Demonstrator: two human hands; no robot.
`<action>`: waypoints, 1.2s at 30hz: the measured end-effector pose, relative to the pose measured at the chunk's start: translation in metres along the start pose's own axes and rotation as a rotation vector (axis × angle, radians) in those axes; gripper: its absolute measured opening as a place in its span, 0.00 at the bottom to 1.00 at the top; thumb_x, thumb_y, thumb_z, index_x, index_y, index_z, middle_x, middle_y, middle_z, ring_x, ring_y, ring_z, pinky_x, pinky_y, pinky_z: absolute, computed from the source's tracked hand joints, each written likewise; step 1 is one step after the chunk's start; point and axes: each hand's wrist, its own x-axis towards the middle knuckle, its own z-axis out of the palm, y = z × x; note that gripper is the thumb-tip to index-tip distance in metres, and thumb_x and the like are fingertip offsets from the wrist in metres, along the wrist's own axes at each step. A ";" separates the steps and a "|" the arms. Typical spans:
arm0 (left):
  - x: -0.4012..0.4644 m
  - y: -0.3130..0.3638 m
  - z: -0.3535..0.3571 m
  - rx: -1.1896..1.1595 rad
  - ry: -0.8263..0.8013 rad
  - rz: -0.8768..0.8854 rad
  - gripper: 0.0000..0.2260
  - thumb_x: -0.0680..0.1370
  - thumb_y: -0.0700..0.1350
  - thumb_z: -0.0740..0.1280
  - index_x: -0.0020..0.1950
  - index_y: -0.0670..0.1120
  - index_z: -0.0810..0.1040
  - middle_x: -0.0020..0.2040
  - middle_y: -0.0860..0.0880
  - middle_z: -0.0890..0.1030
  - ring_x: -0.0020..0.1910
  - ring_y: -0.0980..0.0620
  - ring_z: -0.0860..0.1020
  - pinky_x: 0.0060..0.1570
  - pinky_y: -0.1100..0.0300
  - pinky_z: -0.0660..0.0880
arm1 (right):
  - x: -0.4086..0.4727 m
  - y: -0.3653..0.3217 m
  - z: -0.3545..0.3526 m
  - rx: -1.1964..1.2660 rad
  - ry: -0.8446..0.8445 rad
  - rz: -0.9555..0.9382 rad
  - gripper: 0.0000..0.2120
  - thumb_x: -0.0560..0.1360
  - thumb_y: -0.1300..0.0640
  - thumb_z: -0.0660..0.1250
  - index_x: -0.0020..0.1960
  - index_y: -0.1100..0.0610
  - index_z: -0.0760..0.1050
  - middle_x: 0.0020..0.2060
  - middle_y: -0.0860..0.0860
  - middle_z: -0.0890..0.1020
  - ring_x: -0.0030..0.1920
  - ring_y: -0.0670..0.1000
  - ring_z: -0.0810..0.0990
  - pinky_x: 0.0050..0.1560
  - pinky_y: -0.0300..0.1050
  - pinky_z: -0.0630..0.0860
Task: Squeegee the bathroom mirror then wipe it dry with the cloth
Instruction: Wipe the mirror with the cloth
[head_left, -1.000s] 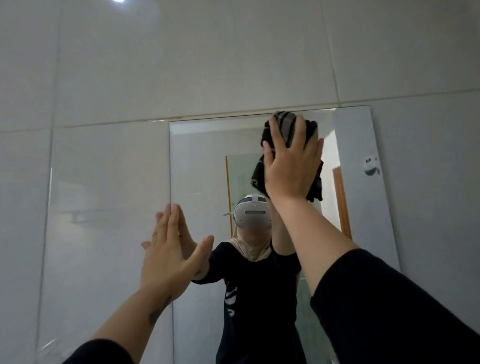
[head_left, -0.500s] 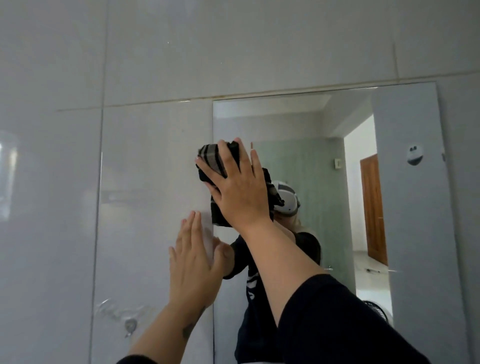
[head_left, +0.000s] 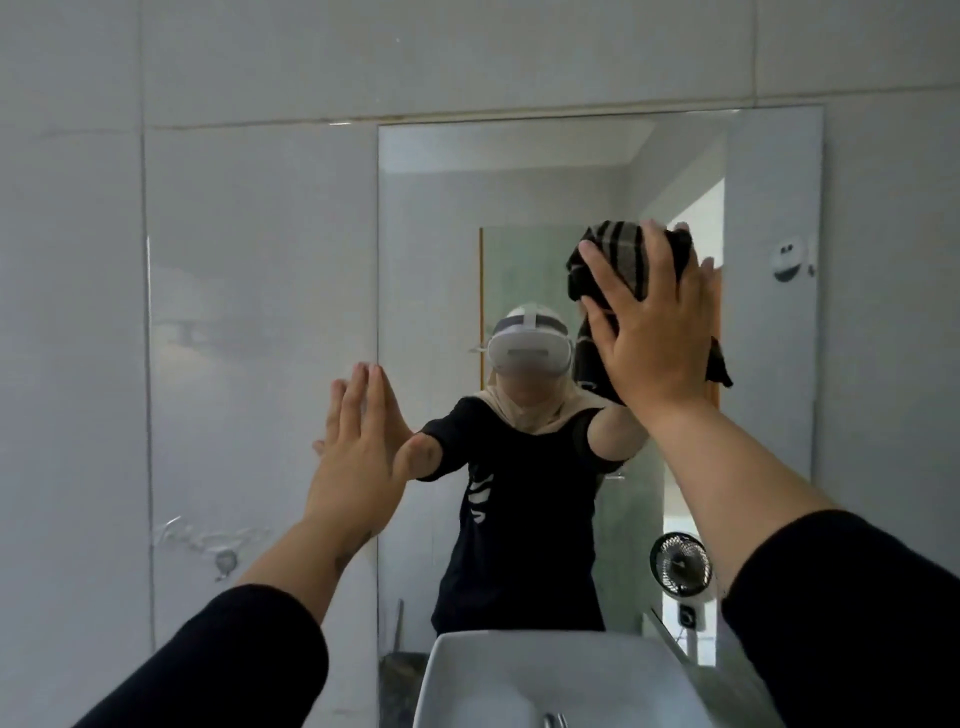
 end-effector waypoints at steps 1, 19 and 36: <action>0.000 0.000 0.001 0.004 -0.002 -0.006 0.35 0.80 0.58 0.54 0.75 0.53 0.31 0.77 0.56 0.33 0.75 0.54 0.33 0.74 0.42 0.49 | -0.004 0.013 -0.003 -0.011 0.011 0.042 0.21 0.80 0.45 0.56 0.73 0.40 0.61 0.72 0.59 0.65 0.70 0.67 0.64 0.71 0.65 0.57; -0.002 0.000 0.000 -0.001 -0.008 -0.004 0.35 0.79 0.61 0.53 0.76 0.53 0.34 0.77 0.56 0.35 0.76 0.53 0.36 0.72 0.42 0.53 | -0.048 0.014 -0.002 -0.055 0.159 0.537 0.20 0.82 0.46 0.52 0.72 0.45 0.65 0.70 0.61 0.68 0.61 0.67 0.72 0.60 0.60 0.71; -0.075 -0.049 0.026 -0.087 -0.011 -0.034 0.30 0.81 0.53 0.52 0.77 0.50 0.38 0.75 0.57 0.36 0.76 0.57 0.37 0.76 0.46 0.48 | -0.094 -0.190 0.025 0.154 -0.141 -0.334 0.24 0.80 0.45 0.54 0.75 0.41 0.57 0.74 0.55 0.56 0.74 0.65 0.58 0.72 0.64 0.54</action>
